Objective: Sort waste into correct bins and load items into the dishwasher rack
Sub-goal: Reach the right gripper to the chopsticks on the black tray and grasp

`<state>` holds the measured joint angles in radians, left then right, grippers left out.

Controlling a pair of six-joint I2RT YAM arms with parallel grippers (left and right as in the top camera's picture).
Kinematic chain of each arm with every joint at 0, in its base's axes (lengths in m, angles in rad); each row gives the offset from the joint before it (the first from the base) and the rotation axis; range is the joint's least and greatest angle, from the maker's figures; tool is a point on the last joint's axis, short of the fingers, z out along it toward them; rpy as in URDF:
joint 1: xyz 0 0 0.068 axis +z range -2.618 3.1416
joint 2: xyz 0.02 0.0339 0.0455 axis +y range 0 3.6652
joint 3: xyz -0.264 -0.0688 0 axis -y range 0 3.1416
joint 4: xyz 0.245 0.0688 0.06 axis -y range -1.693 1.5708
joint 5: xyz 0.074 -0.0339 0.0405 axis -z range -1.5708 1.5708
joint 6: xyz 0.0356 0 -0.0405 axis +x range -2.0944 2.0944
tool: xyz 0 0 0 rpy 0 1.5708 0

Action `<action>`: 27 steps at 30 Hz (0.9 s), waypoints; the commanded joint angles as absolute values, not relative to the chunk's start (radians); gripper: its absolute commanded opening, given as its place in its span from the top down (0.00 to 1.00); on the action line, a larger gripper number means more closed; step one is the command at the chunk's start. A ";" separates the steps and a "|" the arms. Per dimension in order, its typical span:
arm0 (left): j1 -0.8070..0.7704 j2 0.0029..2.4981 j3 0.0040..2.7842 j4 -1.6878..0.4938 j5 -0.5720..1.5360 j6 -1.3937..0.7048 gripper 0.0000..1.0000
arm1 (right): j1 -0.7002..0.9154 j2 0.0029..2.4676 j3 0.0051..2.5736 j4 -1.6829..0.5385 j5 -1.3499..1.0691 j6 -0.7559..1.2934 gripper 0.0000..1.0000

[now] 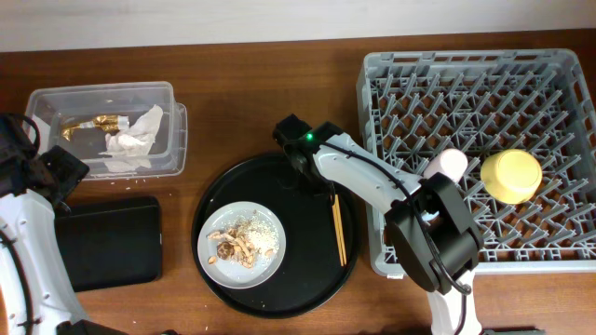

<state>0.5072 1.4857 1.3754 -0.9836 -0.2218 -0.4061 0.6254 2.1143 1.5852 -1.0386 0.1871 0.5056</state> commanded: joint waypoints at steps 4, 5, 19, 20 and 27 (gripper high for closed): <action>0.509 1.477 1.378 -0.982 -0.232 -0.411 0.01 | 0.627 2.083 1.544 -0.996 0.180 0.518 0.74; 0.509 1.477 1.378 -0.982 -0.232 -0.411 0.01 | 0.627 2.083 1.544 -0.996 0.180 0.518 0.74; 0.509 1.477 1.378 -0.982 -0.232 -0.411 0.01 | 0.628 2.083 1.477 -0.930 0.131 0.519 0.91; 0.509 1.477 1.378 -0.982 -0.232 -0.411 0.01 | 0.628 2.082 1.478 -0.931 0.131 0.532 0.93; 0.509 1.477 1.378 -0.982 -0.232 -0.411 0.01 | 0.614 1.919 1.576 -1.054 0.190 0.529 0.96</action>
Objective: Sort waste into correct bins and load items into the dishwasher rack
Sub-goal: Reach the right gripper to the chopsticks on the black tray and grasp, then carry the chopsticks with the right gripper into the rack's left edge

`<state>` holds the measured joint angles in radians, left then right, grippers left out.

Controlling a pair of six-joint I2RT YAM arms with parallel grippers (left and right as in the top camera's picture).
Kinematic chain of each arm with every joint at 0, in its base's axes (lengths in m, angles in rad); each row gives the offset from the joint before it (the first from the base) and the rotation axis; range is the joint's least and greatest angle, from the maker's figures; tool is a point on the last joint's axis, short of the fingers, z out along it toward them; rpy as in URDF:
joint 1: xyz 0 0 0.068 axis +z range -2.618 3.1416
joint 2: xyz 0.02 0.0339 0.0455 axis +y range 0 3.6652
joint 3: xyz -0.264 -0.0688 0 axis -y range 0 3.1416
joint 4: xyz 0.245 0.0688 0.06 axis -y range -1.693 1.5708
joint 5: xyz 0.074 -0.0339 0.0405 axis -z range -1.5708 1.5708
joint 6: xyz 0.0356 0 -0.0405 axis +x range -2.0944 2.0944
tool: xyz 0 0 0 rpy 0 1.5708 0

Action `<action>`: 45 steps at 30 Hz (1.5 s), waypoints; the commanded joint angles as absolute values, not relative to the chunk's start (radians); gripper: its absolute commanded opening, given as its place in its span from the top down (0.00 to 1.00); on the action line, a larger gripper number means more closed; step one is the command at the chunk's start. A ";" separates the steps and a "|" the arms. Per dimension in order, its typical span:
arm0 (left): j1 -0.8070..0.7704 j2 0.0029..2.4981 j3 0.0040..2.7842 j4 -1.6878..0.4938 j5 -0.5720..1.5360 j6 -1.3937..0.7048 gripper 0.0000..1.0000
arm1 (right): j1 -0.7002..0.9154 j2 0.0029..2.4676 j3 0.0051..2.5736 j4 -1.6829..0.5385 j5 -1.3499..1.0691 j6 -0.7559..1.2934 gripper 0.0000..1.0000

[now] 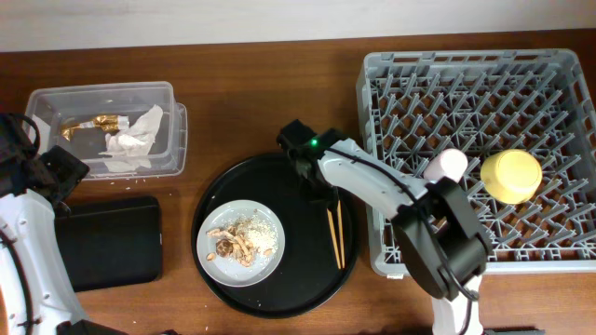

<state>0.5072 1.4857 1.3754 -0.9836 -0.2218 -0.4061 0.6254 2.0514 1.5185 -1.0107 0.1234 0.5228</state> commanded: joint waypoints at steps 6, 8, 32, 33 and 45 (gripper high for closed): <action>0.509 1.477 1.378 -0.982 -0.232 -0.411 0.01 | 0.395 1.657 1.592 -1.025 0.307 0.427 0.96; 0.509 1.477 1.378 -0.982 -0.232 -0.411 0.01 | 0.313 1.663 1.591 -0.962 0.270 0.368 0.96; 0.509 1.477 1.378 -0.982 -0.232 -0.411 0.01 | 0.357 1.695 1.591 -0.986 -0.186 0.245 0.44; 0.509 1.477 1.378 -0.982 -0.232 -0.411 0.01 | 0.393 1.701 1.579 -1.015 -0.128 0.296 0.48; 0.509 1.477 1.378 -0.982 -0.232 -0.411 0.01 | 0.551 1.766 1.254 -0.826 0.011 0.560 0.57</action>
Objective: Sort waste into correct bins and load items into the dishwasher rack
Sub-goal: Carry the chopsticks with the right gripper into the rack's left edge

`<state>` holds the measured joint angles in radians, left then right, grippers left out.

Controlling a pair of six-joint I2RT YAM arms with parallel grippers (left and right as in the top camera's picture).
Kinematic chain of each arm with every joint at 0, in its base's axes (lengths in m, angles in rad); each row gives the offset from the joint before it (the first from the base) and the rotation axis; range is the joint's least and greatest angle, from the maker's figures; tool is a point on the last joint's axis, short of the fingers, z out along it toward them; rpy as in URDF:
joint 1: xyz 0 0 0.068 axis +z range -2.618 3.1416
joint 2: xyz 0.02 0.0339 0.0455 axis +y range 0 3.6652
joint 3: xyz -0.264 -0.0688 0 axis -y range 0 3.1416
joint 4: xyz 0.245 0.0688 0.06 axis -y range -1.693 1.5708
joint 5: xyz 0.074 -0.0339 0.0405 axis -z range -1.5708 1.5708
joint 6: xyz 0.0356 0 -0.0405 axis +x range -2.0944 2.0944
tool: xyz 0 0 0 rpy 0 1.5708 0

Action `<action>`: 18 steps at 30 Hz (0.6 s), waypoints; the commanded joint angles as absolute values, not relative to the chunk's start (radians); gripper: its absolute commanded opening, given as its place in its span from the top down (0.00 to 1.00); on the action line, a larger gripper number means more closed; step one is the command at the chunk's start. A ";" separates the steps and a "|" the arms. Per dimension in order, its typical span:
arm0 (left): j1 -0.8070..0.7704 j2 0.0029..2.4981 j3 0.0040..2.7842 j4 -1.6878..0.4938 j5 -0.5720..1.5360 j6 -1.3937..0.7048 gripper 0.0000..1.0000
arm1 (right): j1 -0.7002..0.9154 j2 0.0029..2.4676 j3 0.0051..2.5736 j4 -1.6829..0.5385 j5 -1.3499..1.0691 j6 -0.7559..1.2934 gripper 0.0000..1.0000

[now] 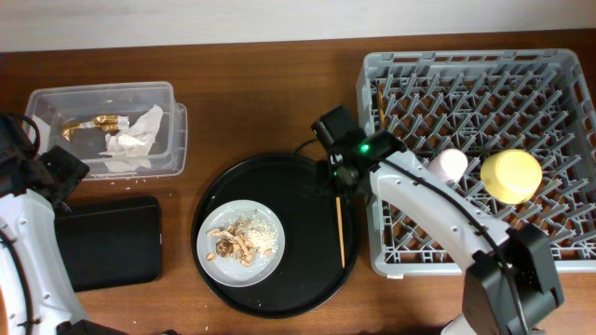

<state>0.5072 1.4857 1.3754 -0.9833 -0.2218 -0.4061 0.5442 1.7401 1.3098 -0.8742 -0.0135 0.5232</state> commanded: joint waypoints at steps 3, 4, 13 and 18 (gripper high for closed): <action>0.509 1.477 1.378 -0.982 -0.232 -0.411 0.01 | 0.551 1.789 1.204 -0.778 0.005 0.560 0.62; 0.509 1.477 1.378 -0.982 -0.232 -0.411 0.01 | 0.551 1.797 1.198 -0.771 0.005 0.561 0.62; 0.509 1.477 1.378 -0.982 -0.232 -0.411 0.01 | 0.551 1.892 1.194 -0.742 0.013 0.585 0.65; 0.509 1.477 1.378 -0.982 -0.232 -0.411 0.01 | 0.551 1.927 1.190 -0.736 0.012 0.586 0.78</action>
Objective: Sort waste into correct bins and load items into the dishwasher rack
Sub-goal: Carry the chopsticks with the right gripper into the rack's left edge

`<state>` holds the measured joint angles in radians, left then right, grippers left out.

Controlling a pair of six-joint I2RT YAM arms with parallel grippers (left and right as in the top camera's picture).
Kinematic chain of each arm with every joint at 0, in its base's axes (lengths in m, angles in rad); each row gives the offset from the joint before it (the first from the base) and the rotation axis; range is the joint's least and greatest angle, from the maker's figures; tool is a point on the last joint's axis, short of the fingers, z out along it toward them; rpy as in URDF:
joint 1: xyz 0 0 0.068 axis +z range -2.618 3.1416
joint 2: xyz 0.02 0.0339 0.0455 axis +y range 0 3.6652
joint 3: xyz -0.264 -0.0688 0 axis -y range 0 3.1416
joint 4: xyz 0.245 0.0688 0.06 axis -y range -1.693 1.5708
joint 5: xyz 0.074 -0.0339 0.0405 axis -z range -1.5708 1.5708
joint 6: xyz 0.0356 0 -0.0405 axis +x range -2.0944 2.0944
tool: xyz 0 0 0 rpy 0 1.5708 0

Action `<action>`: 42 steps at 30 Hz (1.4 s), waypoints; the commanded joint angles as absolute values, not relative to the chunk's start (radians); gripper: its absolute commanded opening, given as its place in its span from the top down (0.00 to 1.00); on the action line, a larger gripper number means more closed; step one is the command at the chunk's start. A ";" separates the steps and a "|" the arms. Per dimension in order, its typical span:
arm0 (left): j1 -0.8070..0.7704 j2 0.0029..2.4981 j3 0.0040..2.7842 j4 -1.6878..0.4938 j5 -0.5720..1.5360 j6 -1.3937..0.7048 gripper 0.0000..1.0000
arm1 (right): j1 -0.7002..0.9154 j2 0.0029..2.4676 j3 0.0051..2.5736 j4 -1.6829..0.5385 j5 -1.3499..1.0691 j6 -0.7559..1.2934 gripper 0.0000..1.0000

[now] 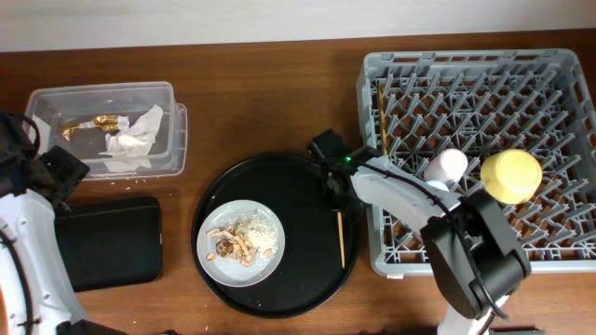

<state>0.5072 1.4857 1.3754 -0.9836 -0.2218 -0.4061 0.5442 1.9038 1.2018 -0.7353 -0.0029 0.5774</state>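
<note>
My right gripper (330, 183) is low over the right side of the black round tray (298, 191), at the far end of a wooden chopstick (340, 240) that lies on the tray; its fingers are hidden under the wrist. A second chopstick (382, 113) lies in the left column of the grey dishwasher rack (559, 251). A white plate (267, 263) with food scraps sits on the tray's left half. A yellow cup (510, 176) and a pale pink cup (446, 166) rest in the rack. My left gripper (17, 149) stays at the table's far left edge.
A clear plastic bin (172, 130) at the back left holds a crumpled napkin and a gold wrapper. A black rectangular bin (107, 244) lies in front of it, beside my left arm. The rack fills the right side of the table.
My right gripper has moved from the rack's left edge back down and left onto the tray, now covering the far end of the one chopstick left there. The left arm is unchanged.
Two chopsticks lay together on the tray with my right gripper at the tray's far edge. Then the gripper was down on them and they were splayed. Later one chopstick lay in the rack's left column with the gripper beside it; now the gripper is back at the other chopstick.
</note>
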 commanded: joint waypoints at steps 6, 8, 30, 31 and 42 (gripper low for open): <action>0.509 1.477 1.378 -0.982 -0.232 -0.411 0.01 | 0.549 1.818 1.272 -0.833 -0.017 0.571 0.96; 0.510 1.477 1.378 -0.982 -0.233 -0.411 0.01 | 0.548 1.725 1.315 -0.865 0.019 0.554 0.96; 0.509 1.477 1.378 -0.982 -0.232 -0.411 0.01 | 0.176 1.692 1.362 -0.587 0.011 0.217 0.65; 0.509 1.477 1.378 -0.982 -0.232 -0.411 0.01 | 0.176 1.692 1.362 -0.594 0.011 0.217 0.38; 0.509 1.477 1.378 -0.982 -0.232 -0.411 0.01 | 0.178 1.513 1.362 -0.772 -0.278 0.251 0.27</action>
<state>0.5072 1.4857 1.3754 -0.9836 -0.2218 -0.4061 0.1806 1.6402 1.3525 -0.7246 -0.1493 0.2401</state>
